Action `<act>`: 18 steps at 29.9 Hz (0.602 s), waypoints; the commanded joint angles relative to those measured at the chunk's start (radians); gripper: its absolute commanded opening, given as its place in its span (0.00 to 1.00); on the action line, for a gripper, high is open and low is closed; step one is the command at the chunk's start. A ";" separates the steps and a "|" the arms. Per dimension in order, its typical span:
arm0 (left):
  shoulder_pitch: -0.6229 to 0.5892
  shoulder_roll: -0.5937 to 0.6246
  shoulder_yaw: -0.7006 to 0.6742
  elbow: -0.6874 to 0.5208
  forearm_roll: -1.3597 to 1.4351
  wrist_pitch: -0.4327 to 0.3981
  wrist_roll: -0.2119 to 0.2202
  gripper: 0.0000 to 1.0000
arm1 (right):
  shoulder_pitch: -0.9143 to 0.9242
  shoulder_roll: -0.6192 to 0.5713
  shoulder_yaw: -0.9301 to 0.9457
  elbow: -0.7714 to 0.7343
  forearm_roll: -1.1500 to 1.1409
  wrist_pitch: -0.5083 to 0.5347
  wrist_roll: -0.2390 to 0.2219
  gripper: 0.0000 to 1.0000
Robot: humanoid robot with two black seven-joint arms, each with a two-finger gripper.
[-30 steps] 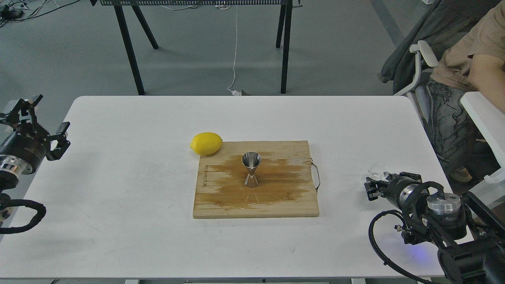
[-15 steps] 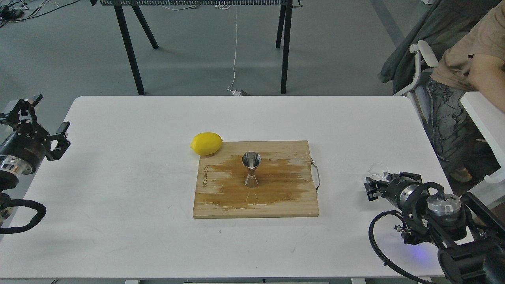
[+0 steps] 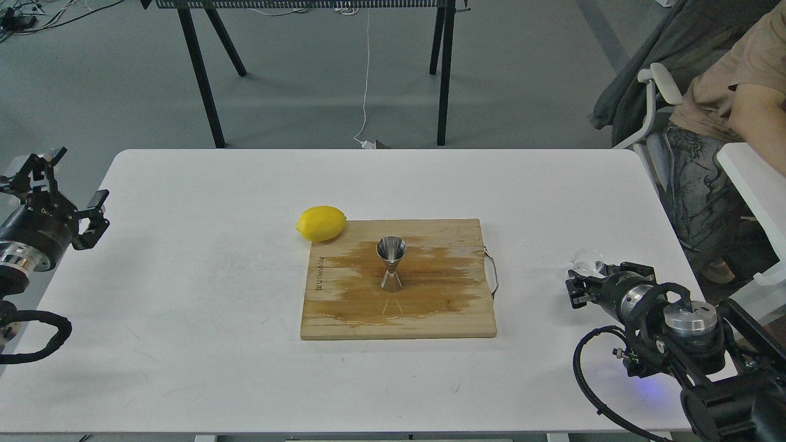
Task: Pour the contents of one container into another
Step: 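Lower the right gripper and grasp the small clear glass cup, then lift the glass cup with the right gripper over the jigger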
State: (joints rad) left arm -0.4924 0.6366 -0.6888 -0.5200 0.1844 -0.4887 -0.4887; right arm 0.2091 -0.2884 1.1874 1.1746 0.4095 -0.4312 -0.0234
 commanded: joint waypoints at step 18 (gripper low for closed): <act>-0.002 0.002 0.000 0.000 0.000 0.000 0.000 0.96 | 0.062 0.049 -0.044 0.306 -0.284 -0.001 -0.003 0.44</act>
State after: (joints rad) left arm -0.4939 0.6377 -0.6888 -0.5200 0.1840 -0.4887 -0.4887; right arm 0.2508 -0.2561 1.1659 1.4486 0.1735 -0.4342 -0.0260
